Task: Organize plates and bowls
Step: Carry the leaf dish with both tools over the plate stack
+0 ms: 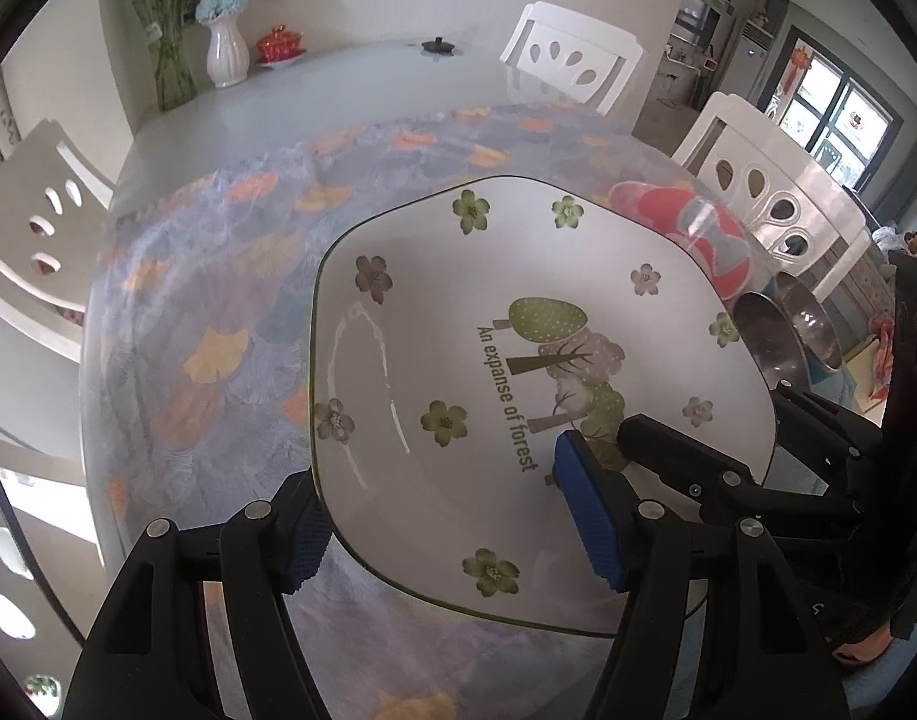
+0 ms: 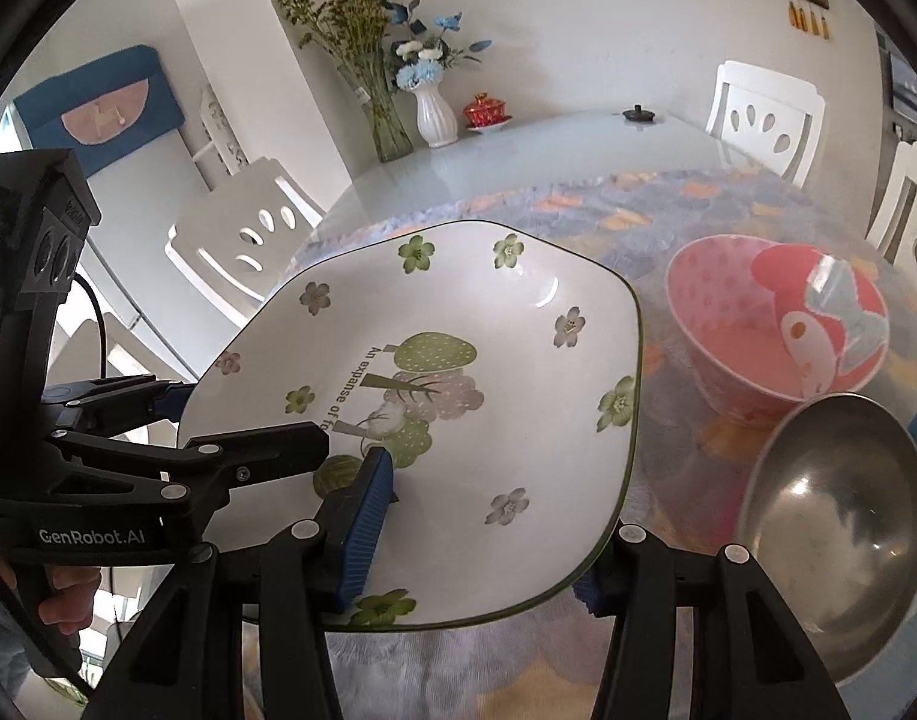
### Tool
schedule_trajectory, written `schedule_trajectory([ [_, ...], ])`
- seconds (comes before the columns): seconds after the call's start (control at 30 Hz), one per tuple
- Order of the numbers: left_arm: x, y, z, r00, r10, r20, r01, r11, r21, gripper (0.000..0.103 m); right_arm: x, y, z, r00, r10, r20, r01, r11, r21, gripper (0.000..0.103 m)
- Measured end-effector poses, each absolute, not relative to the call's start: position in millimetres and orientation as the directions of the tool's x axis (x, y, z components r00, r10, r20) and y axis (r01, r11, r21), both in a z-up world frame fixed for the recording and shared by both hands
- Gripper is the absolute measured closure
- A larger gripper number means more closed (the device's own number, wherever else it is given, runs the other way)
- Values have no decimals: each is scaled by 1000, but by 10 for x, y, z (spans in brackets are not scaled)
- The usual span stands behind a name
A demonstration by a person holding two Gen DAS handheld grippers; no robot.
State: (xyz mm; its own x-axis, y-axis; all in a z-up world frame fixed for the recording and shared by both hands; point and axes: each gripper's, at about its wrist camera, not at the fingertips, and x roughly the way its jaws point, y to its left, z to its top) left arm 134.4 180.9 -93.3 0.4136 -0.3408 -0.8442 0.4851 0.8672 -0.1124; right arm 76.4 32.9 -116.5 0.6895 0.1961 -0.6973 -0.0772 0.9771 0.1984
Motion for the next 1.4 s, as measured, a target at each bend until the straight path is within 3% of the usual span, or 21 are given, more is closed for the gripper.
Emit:
schedule_trajectory([
  [0.87, 236, 1644, -632, 513, -264, -817, 372, 926, -66, 38, -154, 115, -876, 688, 298, -662, -223, 954, 198, 53],
  [1.4, -546, 2255, -658, 573, -136, -808, 140, 988, -67, 38, -585, 677, -972, 591, 444, -674, -418, 883, 215, 53],
])
